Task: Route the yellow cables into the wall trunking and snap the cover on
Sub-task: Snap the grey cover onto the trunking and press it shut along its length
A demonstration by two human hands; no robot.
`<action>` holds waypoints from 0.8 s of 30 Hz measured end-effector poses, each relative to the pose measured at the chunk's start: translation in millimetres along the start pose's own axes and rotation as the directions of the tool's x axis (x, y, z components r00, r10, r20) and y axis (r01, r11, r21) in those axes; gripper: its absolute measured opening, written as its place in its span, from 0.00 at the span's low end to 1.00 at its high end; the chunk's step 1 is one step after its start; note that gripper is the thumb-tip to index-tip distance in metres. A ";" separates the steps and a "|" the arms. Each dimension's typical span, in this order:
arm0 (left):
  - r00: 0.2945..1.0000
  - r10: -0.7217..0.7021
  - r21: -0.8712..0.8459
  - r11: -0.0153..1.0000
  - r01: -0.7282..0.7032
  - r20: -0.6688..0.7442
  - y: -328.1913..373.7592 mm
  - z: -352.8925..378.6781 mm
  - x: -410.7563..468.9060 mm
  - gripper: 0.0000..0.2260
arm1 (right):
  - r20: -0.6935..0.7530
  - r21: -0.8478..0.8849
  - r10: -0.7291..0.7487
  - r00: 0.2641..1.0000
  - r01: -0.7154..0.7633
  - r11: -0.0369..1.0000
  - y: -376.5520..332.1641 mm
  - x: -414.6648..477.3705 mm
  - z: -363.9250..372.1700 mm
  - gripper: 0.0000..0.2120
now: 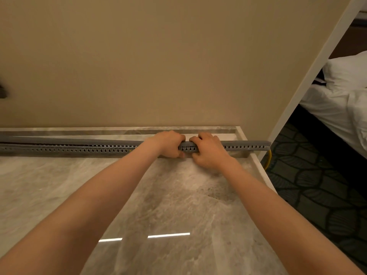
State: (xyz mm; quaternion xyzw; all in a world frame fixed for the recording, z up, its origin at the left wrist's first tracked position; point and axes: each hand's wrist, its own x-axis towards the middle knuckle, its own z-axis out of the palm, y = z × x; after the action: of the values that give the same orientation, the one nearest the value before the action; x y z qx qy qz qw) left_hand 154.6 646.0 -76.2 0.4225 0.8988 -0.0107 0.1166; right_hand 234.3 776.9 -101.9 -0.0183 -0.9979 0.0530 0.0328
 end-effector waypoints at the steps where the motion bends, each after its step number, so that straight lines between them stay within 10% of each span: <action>1: 0.999 0.014 0.033 0.999 -0.013 -0.035 1.4 4.1 0.0 0.16 | 0.068 0.079 0.026 0.997 -0.032 0.996 -1.6 2.7 -6.3 0.19; 6: 0.983 0.013 0.189 0.982 0.022 -0.183 1.6 35.4 -4.1 0.21 | 0.348 0.162 0.085 0.933 -0.150 0.975 0.2 15.4 -24.1 0.14; 12: 0.971 -0.221 -0.568 0.790 0.230 0.086 -1.4 1.8 0.0 0.22 | 0.061 -0.052 0.067 0.996 -0.064 0.997 -9.9 -1.5 3.4 0.14; 18: 0.926 -0.375 -0.303 0.889 0.343 -0.054 18.0 17.8 10.7 0.17 | 0.314 0.399 0.187 0.931 -0.307 0.864 -3.8 14.9 -25.1 0.17; 24: 0.920 -0.365 -0.315 0.898 0.307 -0.143 21.3 28.3 14.6 0.18 | 0.184 0.104 0.248 0.951 -0.270 0.957 -7.6 23.7 -7.0 0.23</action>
State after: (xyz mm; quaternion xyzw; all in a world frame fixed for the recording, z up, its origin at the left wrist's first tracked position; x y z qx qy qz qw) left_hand 167.5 667.4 -105.3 0.2379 0.9573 0.1416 0.0829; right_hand 210.9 771.0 -92.6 -0.1425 -0.9805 0.1220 -0.0581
